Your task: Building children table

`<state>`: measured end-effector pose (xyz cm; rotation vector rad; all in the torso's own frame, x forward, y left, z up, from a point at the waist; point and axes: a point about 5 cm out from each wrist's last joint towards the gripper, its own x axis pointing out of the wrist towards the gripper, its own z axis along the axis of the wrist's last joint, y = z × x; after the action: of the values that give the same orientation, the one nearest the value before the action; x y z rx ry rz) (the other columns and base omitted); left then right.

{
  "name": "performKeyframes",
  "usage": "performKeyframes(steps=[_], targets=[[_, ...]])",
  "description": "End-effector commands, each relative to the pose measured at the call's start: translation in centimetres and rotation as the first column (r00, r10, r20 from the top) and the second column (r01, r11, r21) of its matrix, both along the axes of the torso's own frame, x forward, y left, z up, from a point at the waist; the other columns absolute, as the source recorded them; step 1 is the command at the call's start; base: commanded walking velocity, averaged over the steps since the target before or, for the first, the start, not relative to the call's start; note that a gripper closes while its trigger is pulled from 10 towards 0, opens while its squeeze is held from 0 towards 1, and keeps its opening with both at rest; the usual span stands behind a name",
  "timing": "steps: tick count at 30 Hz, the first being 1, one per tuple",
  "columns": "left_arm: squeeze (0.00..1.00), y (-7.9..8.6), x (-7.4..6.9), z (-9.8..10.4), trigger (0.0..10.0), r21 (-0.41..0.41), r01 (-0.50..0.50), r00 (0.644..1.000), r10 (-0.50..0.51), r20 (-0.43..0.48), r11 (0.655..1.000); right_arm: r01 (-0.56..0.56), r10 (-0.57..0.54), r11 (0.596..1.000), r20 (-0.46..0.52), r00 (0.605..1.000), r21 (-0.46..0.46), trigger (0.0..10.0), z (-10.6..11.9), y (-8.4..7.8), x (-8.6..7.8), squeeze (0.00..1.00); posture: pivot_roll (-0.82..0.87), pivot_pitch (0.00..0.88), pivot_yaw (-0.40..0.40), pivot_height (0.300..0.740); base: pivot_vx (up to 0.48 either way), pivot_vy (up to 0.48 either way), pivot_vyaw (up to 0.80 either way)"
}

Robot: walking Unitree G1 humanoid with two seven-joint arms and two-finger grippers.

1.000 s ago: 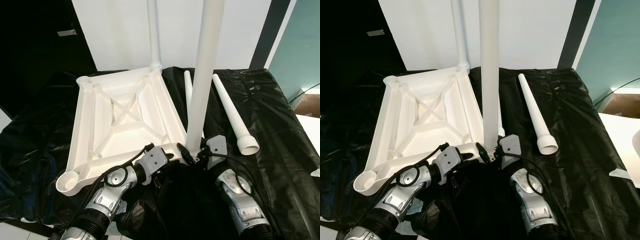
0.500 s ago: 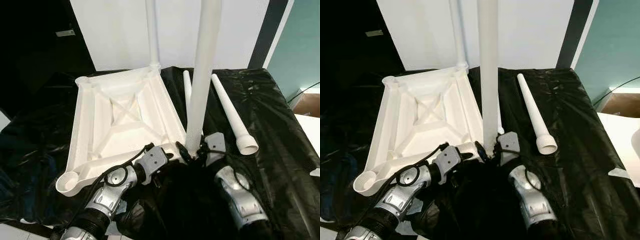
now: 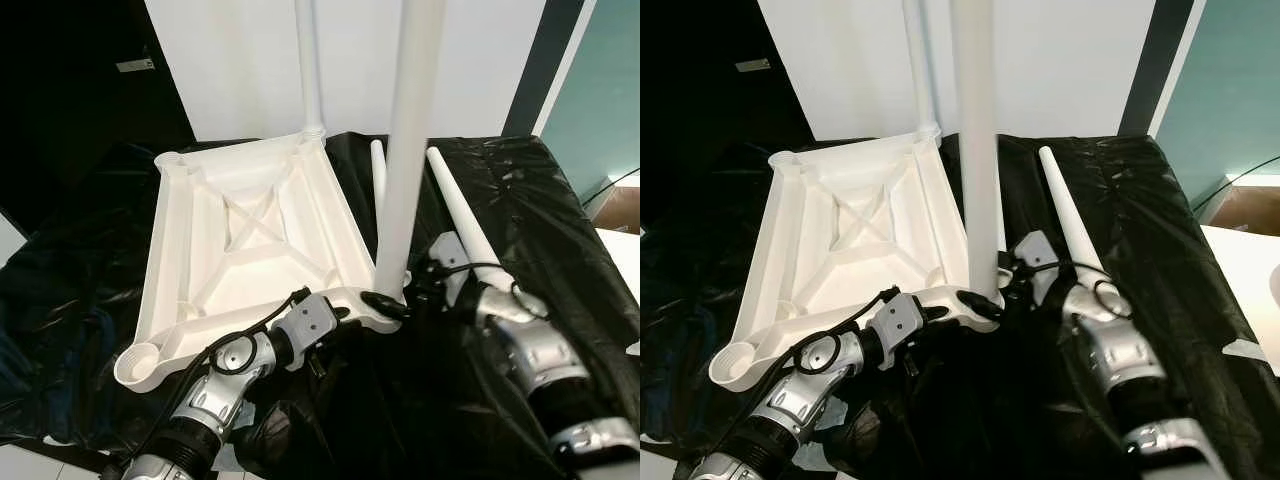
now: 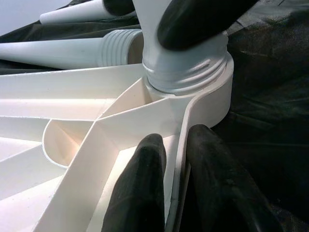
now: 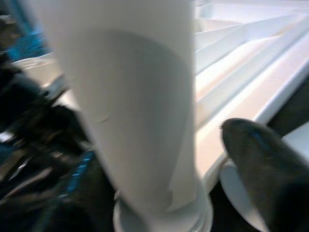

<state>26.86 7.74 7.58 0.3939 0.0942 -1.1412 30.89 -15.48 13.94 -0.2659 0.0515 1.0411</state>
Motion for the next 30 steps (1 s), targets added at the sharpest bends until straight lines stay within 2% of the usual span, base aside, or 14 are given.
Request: performKeyframes(steps=[1, 9, 14, 15, 16, 18, 19, 20, 21, 22, 23, 24, 28, 30], targets=[[0.00, 0.7, -2.1, -3.7, 10.0, 0.118, 0.069, 0.985, -0.049, -0.165, 0.991, -0.030, 0.030, 0.999, -0.036, 0.999, -0.022, 0.0, -0.1, -0.6, -0.1, 0.00, 0.05, 0.000, 0.044, 0.740, 0.000, 0.000, 0.00], [0.00, 0.7, -2.2, -3.8, 10.0, 0.118, 0.071, 0.985, -0.050, -0.166, 0.990, -0.040, 0.038, 0.998, -0.068, 0.997, -0.038, 0.0, -0.5, -1.2, -0.2, 0.00, 0.05, 0.000, 0.047, 0.740, 0.000, 0.000, 0.00], [0.00, 0.6, -2.3, -3.8, 10.0, 0.119, 0.077, 0.984, -0.056, -0.168, 0.990, 0.126, -0.121, 0.989, -0.067, 0.990, 0.080, 0.0, -2.4, 0.1, -1.5, 0.00, 0.05, 0.000, 0.049, 0.740, 0.000, 0.000, 0.00], [0.00, 0.6, -2.2, -3.8, 10.0, 0.120, 0.076, 0.985, -0.056, -0.166, 0.990, 0.272, -0.270, 0.954, -0.034, 0.962, 0.129, 0.0, -3.4, 0.4, -2.2, 0.00, 0.05, 0.000, 0.045, 0.740, 0.000, 0.000, 0.00], [0.00, 0.6, -2.2, -3.8, 10.0, 0.120, 0.076, 0.985, -0.056, -0.166, 0.990, 0.272, -0.270, 0.954, -0.034, 0.962, 0.129, 0.0, -3.4, 0.4, -2.2, 0.00, 0.05, 0.000, 0.045, 0.740, 0.000, 0.000, 0.00], [0.00, 0.6, -2.2, -3.7, 10.0, 0.118, 0.072, 0.985, -0.052, -0.163, 0.990, 0.484, -0.497, 0.851, 0.014, 0.868, 0.205, 0.0, -4.1, 0.0, -3.2, 0.00, 0.06, 0.000, 0.043, 0.740, 0.000, 0.000, 0.00], [0.00, 0.6, -2.2, -3.7, 10.0, 0.118, 0.072, 0.985, -0.052, -0.163, 0.990, 0.484, -0.497, 0.851, 0.014, 0.868, 0.205, 0.0, -4.1, 0.0, -3.2, 0.00, 0.06, 0.000, 0.043, 0.740, 0.000, 0.000, 0.00], [0.00, 0.7, -2.2, -3.7, 10.0, 0.117, 0.069, 0.985, -0.050, -0.163, 0.991, 0.584, -0.607, 0.775, 0.029, 0.794, 0.240, 0.0, -4.0, -0.6, -3.3, 0.00, 0.06, 0.000, 0.043, 0.740, 0.000, 0.000, 0.00], [0.00, 0.7, -2.2, -3.7, 10.0, 0.117, 0.069, 0.985, -0.050, -0.163, 0.991, 0.584, -0.607, 0.775, 0.029, 0.794, 0.240, 0.0, -4.0, -0.6, -3.3, 0.00, 0.06, 0.000, 0.043, 0.740, 0.000, 0.000, 0.00], [0.00, 0.8, -2.3, -3.8, 10.0, 0.118, 0.069, 0.985, -0.049, -0.166, 0.991, 0.667, -0.696, 0.698, 0.027, 0.718, 0.259, 0.0, -3.7, -1.4, -3.1, 0.00, 0.06, 0.000, 0.044, 0.740, 0.000, 0.000, 0.00], [0.00, 0.8, -2.3, -3.8, 10.0, 0.118, 0.069, 0.985, -0.049, -0.166, 0.991, 0.667, -0.696, 0.698, 0.027, 0.718, 0.259, 0.0, -3.7, -1.4, -3.1, 0.00, 0.06, 0.000, 0.044, 0.740, 0.000, 0.000, 0.00], [0.00, 0.9, -2.5, -3.8, 10.0, 0.119, 0.069, 0.984, -0.048, -0.169, 0.990, 0.735, -0.769, 0.619, 0.023, 0.639, 0.275, 0.0, -3.4, -1.9, -2.8, 0.00, 0.06, 0.000, 0.046, 0.740, 0.000, 0.000, 0.00], [0.00, 0.9, -2.6, -3.9, 10.0, 0.121, 0.073, 0.983, -0.051, -0.174, 0.990, 0.778, -0.818, 0.551, 0.012, 0.575, 0.303, 0.0, -2.6, -1.6, -1.9, 0.00, 0.06, 0.000, 0.047, 0.740, 0.000, 0.000, 0.00], [0.00, 0.7, -2.6, -3.9, 10.0, 0.119, 0.075, 0.983, -0.054, -0.173, 0.990, 0.761, -0.801, 0.566, -0.007, 0.599, 0.316, 0.0, -2.3, -0.4, -1.5, 0.00, 0.06, 0.000, 0.046, 0.740, 0.000, 0.000, 0.00]])
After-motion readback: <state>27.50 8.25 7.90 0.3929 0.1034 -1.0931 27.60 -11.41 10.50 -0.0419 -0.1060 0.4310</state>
